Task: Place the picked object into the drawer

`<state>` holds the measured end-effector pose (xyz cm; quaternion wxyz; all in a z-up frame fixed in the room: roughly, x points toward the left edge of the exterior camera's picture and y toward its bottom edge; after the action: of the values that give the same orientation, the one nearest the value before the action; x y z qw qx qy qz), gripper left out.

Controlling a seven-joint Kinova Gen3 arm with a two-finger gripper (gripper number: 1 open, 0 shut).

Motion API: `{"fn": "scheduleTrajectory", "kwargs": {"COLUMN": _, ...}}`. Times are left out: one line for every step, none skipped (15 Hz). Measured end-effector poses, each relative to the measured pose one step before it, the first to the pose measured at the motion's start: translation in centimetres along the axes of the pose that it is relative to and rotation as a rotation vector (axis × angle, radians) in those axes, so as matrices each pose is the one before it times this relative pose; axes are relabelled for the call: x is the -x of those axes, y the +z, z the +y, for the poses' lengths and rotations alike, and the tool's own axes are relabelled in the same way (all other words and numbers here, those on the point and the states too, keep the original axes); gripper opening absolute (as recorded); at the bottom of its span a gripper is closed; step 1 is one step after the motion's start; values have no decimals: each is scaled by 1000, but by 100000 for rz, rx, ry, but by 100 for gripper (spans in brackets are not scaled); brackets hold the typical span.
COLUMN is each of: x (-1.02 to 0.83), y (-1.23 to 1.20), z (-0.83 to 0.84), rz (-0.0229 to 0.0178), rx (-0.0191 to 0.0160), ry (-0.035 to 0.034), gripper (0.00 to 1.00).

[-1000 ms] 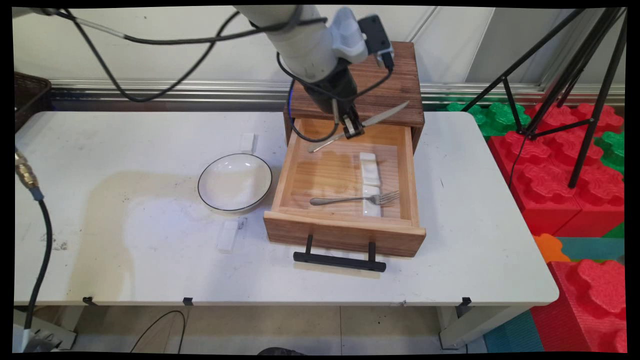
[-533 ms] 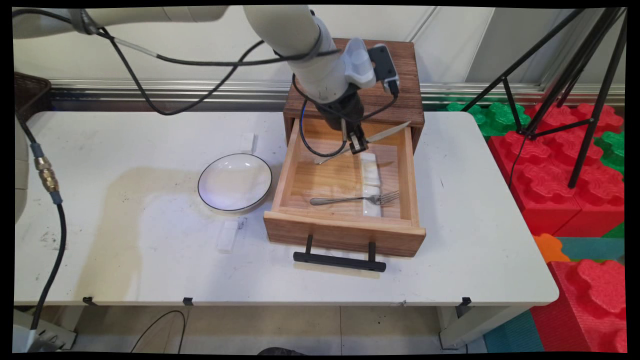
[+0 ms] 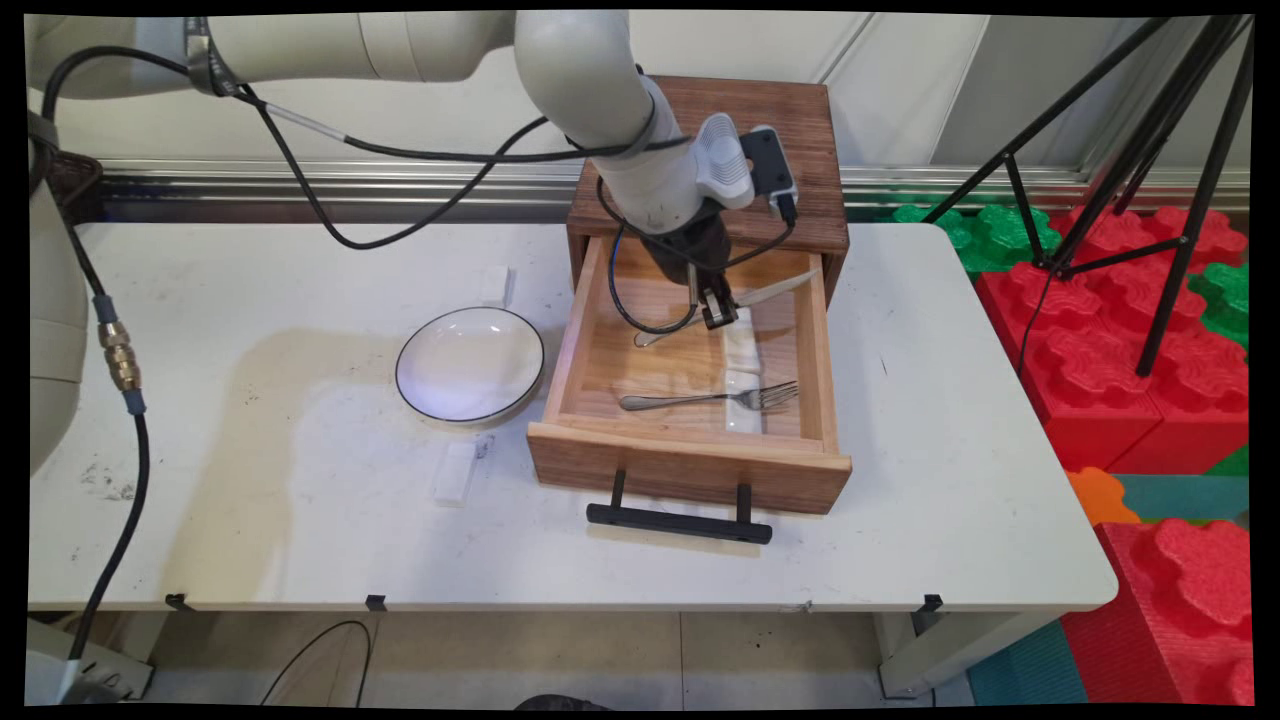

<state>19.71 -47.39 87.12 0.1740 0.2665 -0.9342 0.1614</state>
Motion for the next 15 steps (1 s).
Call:
{"fn": "scheduleTrajectory", "kwargs": {"x": 98, "y": 377, "z": -32, "rz": -116, "rx": 355, "ry": 198, "gripper": 0}}
{"fn": "scheduleTrajectory", "kwargs": {"x": 117, "y": 363, "z": -49, "rz": -238, "rx": 274, "ry": 265, "gripper": 0}}
{"fn": "scheduleTrajectory", "kwargs": {"x": 143, "y": 299, "z": -42, "rz": -244, "rx": 236, "ry": 212, "gripper": 0}}
{"fn": "scheduleTrajectory", "kwargs": {"x": 162, "y": 326, "z": -63, "rz": -242, "rx": 248, "ry": 298, "gripper": 0}}
{"fn": "scheduleTrajectory", "kwargs": {"x": 164, "y": 337, "z": -58, "rz": -272, "rx": 251, "ry": 364, "gripper": 0}}
{"fn": "scheduleTrajectory", "kwargs": {"x": 122, "y": 216, "z": -51, "rz": -188, "rx": 131, "ry": 223, "gripper": 0}}
{"fn": "scheduleTrajectory", "kwargs": {"x": 146, "y": 263, "z": -58, "rz": -240, "rx": 175, "ry": 238, "gripper": 0}}
{"fn": "scheduleTrajectory", "kwargs": {"x": 136, "y": 247, "z": -61, "rz": -221, "rx": 142, "ry": 286, "gripper": 0}}
{"fn": "scheduleTrajectory", "kwargs": {"x": 126, "y": 181, "z": -35, "rz": -173, "rx": 140, "ry": 215, "gripper": 0}}
{"fn": "scheduleTrajectory", "kwargs": {"x": 125, "y": 197, "z": -44, "rz": -187, "rx": 109, "ry": 225, "gripper": 0}}
{"fn": "scheduleTrajectory", "kwargs": {"x": 95, "y": 177, "z": -26, "rz": -92, "rx": 155, "ry": 222, "gripper": 0}}
{"fn": "scheduleTrajectory", "kwargs": {"x": 63, "y": 144, "z": -16, "rz": 22, "rx": 175, "ry": 112, "gripper": 0}}
{"fn": "scheduleTrajectory", "kwargs": {"x": 28, "y": 95, "z": -1, "rz": 76, "rx": 112, "ry": 127, "gripper": 0}}
{"fn": "scheduleTrajectory", "kwargs": {"x": 32, "y": 169, "z": -17, "rz": 236, "rx": 107, "ry": 217, "gripper": 0}}
{"fn": "scheduleTrajectory", "kwargs": {"x": -19, "y": 115, "z": -15, "rz": 305, "rx": 80, "ry": 137, "gripper": 0}}
